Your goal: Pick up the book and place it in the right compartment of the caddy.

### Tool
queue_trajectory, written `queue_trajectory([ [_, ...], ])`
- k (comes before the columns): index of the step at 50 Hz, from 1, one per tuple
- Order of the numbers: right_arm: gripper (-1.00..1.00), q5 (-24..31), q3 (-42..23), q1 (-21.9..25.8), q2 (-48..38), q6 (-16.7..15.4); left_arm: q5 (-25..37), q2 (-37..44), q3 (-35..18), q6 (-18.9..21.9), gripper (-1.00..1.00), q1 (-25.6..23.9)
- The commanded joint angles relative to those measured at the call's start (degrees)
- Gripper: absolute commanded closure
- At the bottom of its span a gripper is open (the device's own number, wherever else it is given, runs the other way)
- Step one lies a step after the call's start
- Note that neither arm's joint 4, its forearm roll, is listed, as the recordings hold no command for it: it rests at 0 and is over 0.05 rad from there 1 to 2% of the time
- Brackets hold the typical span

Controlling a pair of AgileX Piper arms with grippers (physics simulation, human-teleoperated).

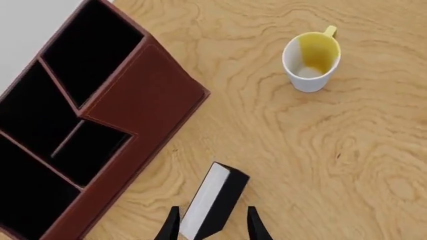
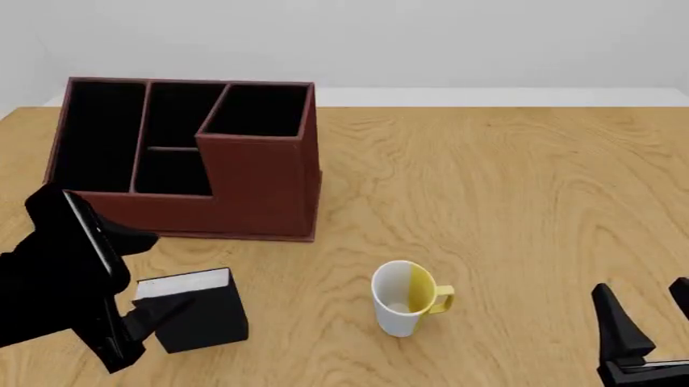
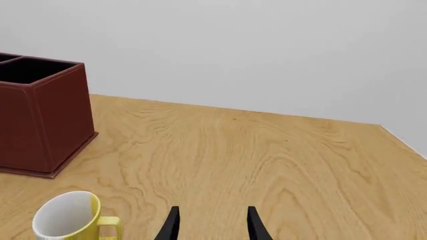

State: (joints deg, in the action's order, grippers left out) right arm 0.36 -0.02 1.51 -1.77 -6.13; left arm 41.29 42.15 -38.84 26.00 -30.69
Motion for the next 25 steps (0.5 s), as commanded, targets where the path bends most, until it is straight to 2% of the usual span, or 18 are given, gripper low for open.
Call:
queue_trajectory([
  [1, -1.00, -0.2, 0.0, -0.1, -0.5, 0.0, -1.7, 3.3, 0.2, 2.6, -1.00, 1.7],
  [18, -1.00, -1.3, 0.0, -0.1, -2.1, 0.1, -4.7, 7.7, 2.0, 2.8, -1.00, 1.6],
  [25, -1.00, -2.0, 0.0, -0.2, -3.1, 0.1, -6.8, 9.9, 3.0, 4.6, -1.00, 3.5],
])
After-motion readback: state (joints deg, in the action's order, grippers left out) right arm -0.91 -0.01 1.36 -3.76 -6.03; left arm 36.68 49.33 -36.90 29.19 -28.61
